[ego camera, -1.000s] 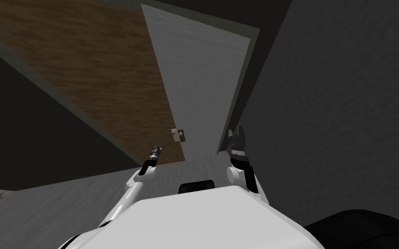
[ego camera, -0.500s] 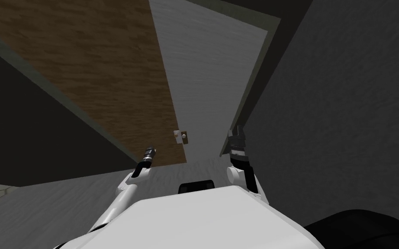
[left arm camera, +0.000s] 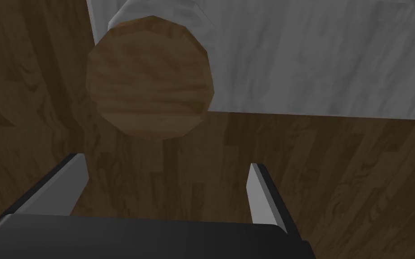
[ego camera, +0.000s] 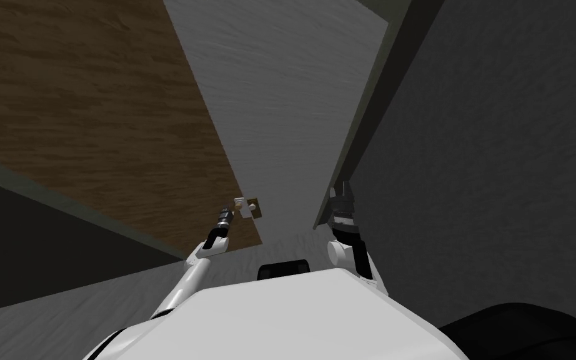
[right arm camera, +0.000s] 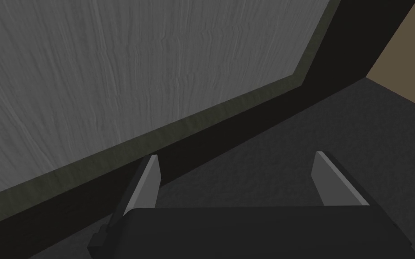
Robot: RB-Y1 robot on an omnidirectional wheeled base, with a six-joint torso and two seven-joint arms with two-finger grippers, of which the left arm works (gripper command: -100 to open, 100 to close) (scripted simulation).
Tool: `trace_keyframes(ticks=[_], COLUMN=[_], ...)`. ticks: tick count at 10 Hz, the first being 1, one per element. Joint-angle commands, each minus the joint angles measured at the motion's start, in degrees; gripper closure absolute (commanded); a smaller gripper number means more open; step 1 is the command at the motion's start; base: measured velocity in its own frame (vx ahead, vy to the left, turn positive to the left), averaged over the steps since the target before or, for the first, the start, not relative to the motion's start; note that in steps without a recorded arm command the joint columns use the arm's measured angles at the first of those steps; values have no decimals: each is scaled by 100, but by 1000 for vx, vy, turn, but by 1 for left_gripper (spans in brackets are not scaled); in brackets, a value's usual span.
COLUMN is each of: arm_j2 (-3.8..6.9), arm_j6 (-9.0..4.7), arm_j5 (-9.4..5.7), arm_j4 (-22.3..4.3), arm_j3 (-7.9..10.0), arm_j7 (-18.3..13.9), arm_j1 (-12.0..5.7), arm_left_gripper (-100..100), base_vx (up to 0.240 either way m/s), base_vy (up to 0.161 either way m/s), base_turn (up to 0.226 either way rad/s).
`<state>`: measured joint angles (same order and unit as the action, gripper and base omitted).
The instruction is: Pull the door open
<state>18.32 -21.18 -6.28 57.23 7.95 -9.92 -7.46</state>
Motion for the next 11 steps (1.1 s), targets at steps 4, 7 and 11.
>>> trace_keyframes(ticks=[4, 7, 11], arm_j2=[-26, -26, 177], arm_j6=[-26, -26, -11], arm_j5=[4, 4, -29], arm_j4=[22, 22, -42], arm_j3=[-67, -67, 80], arm_j7=[-19, -19, -47], arm_j1=[-16, -16, 157], arm_left_gripper=[100, 100, 100], base_vx=[43, -11, -101], base_vy=[-52, 10, 85], base_turn=[-41, -14, 101])
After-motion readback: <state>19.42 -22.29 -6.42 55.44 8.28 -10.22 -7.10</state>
